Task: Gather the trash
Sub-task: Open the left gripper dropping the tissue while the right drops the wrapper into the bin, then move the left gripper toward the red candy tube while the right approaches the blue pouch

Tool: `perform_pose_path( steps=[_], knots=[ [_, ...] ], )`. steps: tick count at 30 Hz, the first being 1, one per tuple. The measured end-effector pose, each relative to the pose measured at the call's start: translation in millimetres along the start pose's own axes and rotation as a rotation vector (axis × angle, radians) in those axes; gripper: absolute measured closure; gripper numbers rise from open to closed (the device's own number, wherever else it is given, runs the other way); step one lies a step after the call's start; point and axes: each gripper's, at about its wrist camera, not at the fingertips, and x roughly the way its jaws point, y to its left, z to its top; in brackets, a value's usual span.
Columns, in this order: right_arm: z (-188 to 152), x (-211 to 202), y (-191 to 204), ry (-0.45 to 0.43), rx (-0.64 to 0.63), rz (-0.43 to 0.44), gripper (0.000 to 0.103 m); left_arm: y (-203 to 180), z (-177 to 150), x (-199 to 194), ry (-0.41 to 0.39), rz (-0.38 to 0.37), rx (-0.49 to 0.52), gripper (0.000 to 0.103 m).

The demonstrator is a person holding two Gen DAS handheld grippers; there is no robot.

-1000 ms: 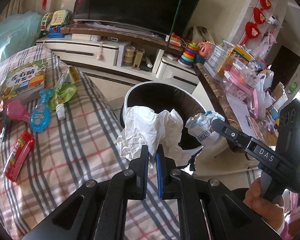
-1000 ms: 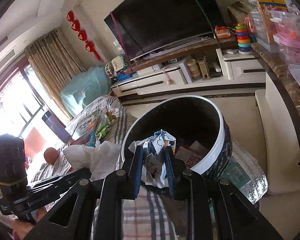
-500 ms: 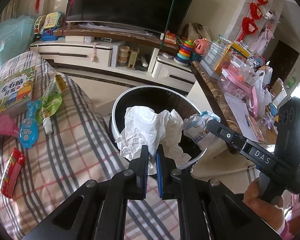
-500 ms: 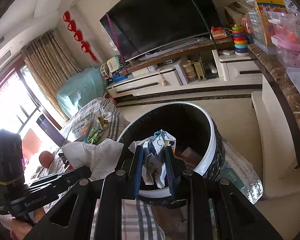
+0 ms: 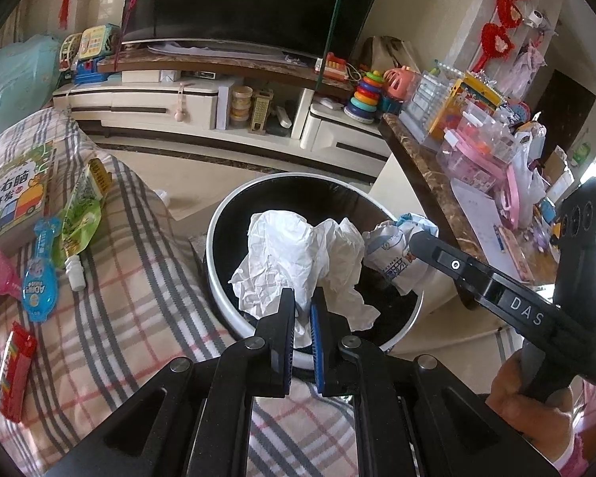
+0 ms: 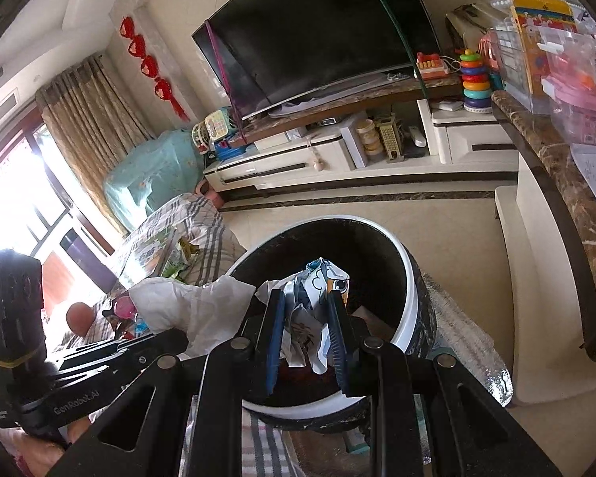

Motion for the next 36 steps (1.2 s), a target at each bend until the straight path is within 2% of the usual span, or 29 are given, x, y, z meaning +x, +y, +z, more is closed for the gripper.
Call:
perform_pose_path(
  steps=[5,7,9,10,12,13,19,29,36],
  knots=[
    [2.6,5.4,-0.9,0.009,-0.007,-0.010,0.081,1.2,4.0,10.7,0.014,0.006,-0.002,0.096],
    [3.1,7.9,-1.9,0.015,-0.008,-0.012,0.080,2.1,5.2,14.7,0.023,0.009,-0.008,0.086],
    [3.9,11.5,-2.9,0.026,-0.009,-0.012,0.073,3.1,5.8,15.3,0.018,0.015,-0.020,0.072],
    [4.1,13.5,-3.3,0.033,-0.009,-0.013,0.070,3.3,6.3,15.8,0.016,0.019,-0.020,0.070],
    [3.4,17.5,-6.3,0.046,0.000,-0.014,0.056,4.1,4.3,13.8,0.009,0.029,-0.020,0.061],
    [3.2,18.2,-8.0,0.048,0.006,-0.011,0.055,4.8,2.9,11.9,0.004,0.033,-0.020,0.059],
    [1.4,14.3,-10.2,0.043,0.026,0.004,0.045,12.3,-16.0,-4.7,-0.017,0.055,-0.036,0.054],
    [-10.7,1.3,13.5,0.020,0.012,0.060,0.015,39.0,-64.4,-47.6,-0.044,0.099,-0.113,0.050],
    [-34.7,-4.2,40.3,0.029,0.002,0.096,0.006,57.6,-94.7,-79.6,-0.066,0.163,-0.149,0.046]
  ],
)
